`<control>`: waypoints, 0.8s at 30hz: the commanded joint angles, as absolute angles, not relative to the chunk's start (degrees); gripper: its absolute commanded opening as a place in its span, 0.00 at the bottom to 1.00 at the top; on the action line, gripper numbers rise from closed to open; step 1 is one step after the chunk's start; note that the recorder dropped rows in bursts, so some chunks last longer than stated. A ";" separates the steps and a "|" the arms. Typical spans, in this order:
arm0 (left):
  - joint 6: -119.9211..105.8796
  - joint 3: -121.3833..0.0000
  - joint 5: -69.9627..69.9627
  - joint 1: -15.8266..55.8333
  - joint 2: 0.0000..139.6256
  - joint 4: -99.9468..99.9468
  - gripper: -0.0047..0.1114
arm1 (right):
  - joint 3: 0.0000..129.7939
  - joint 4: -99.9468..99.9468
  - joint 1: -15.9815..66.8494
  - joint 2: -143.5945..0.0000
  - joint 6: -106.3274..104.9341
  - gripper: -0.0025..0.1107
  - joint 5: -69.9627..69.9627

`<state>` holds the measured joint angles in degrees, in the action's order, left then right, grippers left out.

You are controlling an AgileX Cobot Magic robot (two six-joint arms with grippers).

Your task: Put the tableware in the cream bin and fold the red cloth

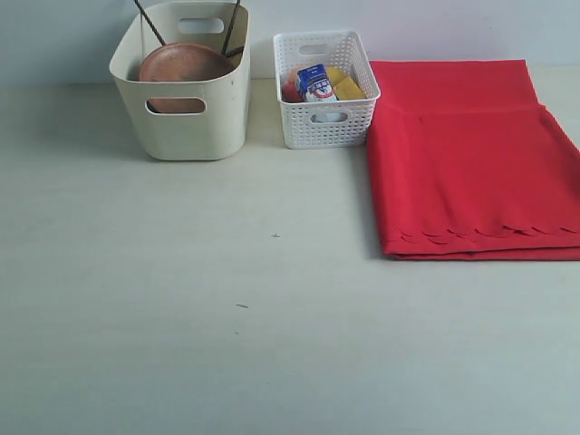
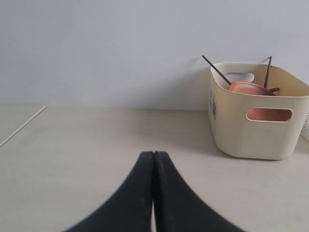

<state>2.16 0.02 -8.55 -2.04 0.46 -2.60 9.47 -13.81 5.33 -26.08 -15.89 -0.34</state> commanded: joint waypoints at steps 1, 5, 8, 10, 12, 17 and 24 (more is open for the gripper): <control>1.98 0.00 -8.46 -2.21 0.30 -2.14 0.04 | 1.43 -13.10 5.36 -15.96 -16.30 0.02 -1.12; 1.98 0.00 -8.46 -2.21 0.30 -2.14 0.04 | 0.00 -13.61 5.36 -7.85 -16.30 0.02 -4.59; 1.98 0.00 -8.46 -2.21 0.30 -2.14 0.04 | 0.00 -14.98 5.36 -4.14 -16.30 0.02 -4.74; 1.98 0.00 -8.46 -2.21 0.30 -2.14 0.04 | 0.00 -14.98 5.36 -2.37 -16.30 0.02 -4.74; 1.98 0.00 -8.46 -2.21 0.30 -2.14 0.04 | 0.00 -14.98 5.36 0.00 -16.30 0.02 -4.85; 1.98 0.00 -8.46 -2.21 0.30 -2.14 0.04 | 0.00 -14.98 5.24 0.00 -16.30 0.02 -4.86; 1.98 0.00 -8.46 -2.21 0.30 -2.14 0.04 | 0.00 -14.98 5.24 0.00 -16.57 0.02 -6.35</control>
